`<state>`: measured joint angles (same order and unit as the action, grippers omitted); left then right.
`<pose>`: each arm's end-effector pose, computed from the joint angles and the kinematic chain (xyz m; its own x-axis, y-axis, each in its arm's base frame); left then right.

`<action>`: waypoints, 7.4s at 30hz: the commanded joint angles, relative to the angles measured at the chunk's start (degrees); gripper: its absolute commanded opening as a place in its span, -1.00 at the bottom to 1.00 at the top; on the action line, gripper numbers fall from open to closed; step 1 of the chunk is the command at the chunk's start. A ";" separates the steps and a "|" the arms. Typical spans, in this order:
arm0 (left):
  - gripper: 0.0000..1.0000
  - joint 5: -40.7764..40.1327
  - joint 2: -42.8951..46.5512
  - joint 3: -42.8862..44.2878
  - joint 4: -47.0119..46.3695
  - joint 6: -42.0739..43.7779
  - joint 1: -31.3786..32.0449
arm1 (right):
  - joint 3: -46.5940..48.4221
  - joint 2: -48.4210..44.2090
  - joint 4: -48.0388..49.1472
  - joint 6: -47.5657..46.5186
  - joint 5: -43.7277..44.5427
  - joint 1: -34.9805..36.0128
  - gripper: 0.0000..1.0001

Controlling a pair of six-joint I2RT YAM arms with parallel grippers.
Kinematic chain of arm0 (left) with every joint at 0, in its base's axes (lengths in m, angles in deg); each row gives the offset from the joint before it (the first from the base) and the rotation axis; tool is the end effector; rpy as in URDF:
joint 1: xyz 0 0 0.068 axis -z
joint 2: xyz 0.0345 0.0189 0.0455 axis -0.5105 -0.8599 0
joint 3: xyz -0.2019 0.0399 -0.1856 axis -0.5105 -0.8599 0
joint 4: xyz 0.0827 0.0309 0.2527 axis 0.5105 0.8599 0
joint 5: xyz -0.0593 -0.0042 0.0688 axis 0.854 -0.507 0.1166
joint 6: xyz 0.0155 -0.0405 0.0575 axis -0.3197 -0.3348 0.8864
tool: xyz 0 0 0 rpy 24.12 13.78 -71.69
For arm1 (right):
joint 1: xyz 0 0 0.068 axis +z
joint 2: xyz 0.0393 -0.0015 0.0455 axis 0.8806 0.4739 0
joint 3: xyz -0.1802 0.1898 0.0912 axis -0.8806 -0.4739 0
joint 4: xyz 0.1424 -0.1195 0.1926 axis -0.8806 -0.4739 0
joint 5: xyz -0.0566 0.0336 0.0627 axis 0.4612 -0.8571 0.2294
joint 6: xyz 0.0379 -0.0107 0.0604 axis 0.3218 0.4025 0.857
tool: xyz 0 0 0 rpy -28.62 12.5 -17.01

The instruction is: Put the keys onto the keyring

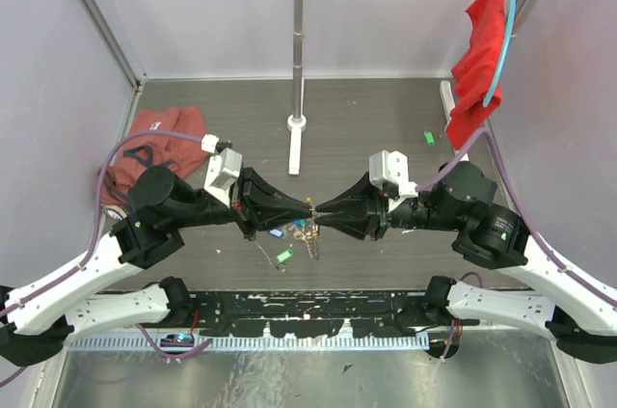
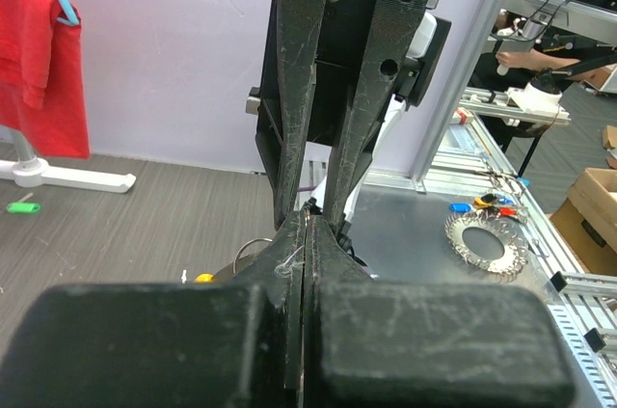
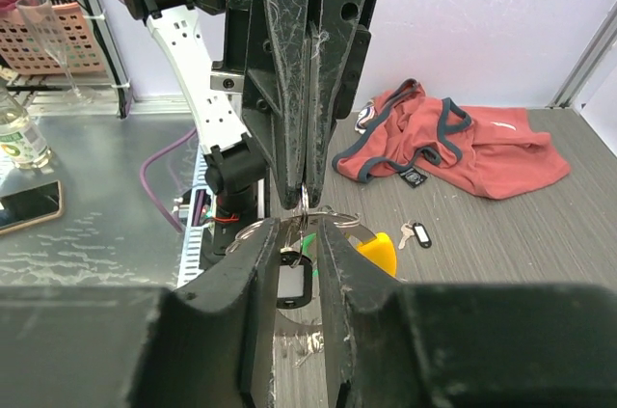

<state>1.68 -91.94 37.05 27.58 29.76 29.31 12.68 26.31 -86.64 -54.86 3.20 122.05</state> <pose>0.0764 -0.1893 0.4448 -0.1518 -0.2153 -0.9647 0.9883 -0.0205 -0.1510 0.0646 0.1646 0.4604 0.0883 0.0402 -0.9953 -0.9930 0.0827 -0.0848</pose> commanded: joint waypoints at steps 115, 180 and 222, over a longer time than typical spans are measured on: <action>-1.00 3.94 -8.86 12.60 26.13 16.74 -0.02 | 20.46 14.08 -31.84 -5.93 4.68 0.31 -0.74; -1.00 -3.18 0.40 3.38 9.26 6.94 -0.03 | 1.51 0.45 -3.09 12.25 8.17 0.39 -0.57; -1.00 -3.53 1.14 3.34 9.49 7.28 -0.03 | 1.56 0.66 -2.92 9.83 6.46 0.38 -0.35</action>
<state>-1.87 -91.83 40.42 40.04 36.73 29.31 13.05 29.72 -93.68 -42.62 8.42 122.14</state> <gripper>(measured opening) 0.007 0.298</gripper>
